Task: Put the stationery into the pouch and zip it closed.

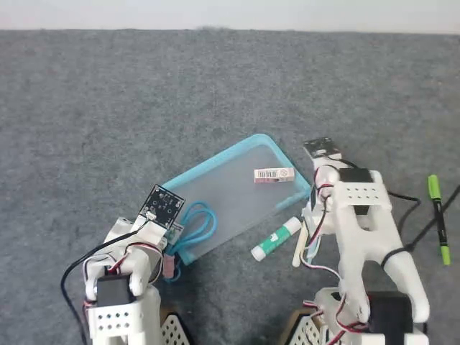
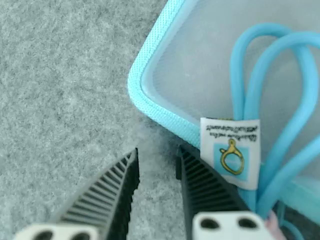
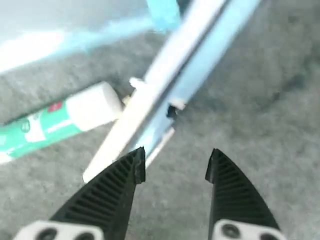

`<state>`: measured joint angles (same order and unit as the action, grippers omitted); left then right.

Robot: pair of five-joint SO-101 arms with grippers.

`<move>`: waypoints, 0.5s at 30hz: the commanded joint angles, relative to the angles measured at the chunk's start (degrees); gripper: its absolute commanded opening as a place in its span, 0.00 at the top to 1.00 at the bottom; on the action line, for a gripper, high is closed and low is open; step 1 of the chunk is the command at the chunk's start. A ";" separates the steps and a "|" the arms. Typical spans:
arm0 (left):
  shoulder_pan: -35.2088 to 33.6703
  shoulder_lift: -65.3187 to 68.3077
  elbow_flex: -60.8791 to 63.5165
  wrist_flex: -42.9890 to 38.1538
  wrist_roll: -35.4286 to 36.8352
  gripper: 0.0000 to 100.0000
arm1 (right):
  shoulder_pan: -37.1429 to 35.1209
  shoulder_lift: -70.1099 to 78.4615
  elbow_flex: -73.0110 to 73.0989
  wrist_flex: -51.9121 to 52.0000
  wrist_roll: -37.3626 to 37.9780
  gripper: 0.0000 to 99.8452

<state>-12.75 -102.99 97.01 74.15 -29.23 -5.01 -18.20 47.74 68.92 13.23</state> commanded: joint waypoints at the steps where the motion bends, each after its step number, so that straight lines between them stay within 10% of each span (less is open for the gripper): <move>1: -0.44 -1.41 -0.40 -0.26 -0.35 0.89 | -1.63 1.80 0.00 -3.12 -4.13 0.81; 15: -0.44 -1.41 -0.40 -0.26 -0.35 0.89 | 2.95 13.58 -0.53 -7.96 -4.75 0.87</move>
<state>-12.75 -102.99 97.01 74.15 -29.23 -5.19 -6.15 47.21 62.42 8.66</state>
